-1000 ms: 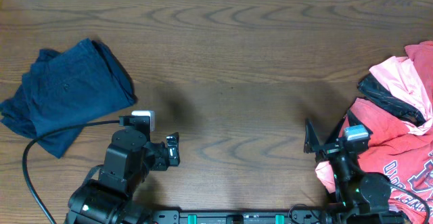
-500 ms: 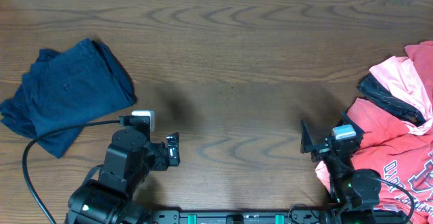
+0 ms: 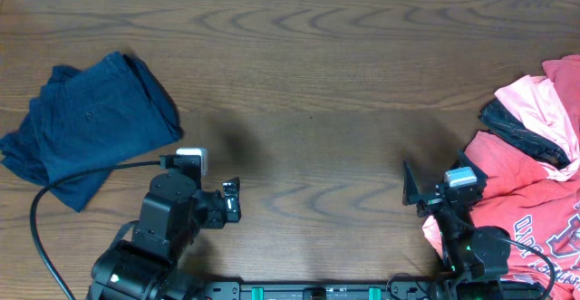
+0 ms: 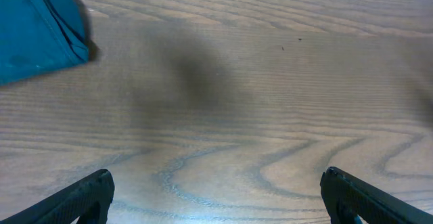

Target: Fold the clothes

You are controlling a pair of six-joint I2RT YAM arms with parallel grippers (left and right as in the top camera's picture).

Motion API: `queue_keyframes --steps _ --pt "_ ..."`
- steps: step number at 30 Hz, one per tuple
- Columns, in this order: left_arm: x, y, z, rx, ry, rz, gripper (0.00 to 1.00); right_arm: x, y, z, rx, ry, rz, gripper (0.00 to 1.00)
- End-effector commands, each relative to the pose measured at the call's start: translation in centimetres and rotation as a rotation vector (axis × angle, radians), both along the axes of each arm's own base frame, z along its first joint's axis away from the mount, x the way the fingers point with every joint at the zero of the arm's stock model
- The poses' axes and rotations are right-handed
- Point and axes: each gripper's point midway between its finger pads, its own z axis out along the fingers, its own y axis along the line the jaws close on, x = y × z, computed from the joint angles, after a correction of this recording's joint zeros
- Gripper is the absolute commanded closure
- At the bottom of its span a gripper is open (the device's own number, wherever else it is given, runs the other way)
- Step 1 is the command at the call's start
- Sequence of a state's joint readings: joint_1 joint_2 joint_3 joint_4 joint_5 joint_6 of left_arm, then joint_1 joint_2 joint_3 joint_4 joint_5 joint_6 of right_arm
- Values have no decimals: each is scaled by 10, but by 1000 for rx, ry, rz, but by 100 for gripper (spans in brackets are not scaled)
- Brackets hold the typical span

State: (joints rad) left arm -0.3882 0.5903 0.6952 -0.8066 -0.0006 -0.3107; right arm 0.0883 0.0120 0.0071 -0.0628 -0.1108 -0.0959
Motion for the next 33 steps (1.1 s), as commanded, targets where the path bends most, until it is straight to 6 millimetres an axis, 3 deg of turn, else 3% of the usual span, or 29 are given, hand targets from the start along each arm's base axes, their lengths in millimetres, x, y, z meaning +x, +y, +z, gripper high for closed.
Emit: queue_keyframes --steps 1,12,16,26,33 --pt "0 1 0 6 -4 6 2 -1 2 0 -13 -4 5 1" --pt "0 1 1 6 -8 5 2 -1 2 0 -13 -4 5 1" --pt "1 15 0 94 -47 7 2 -1 2 0 -13 -4 5 1" --pt "6 46 -47 59 -206 154 2 -1 2 0 -13 -4 5 1" --pt "25 58 -53 8 -414 240 2 -1 2 0 -13 -4 5 1"
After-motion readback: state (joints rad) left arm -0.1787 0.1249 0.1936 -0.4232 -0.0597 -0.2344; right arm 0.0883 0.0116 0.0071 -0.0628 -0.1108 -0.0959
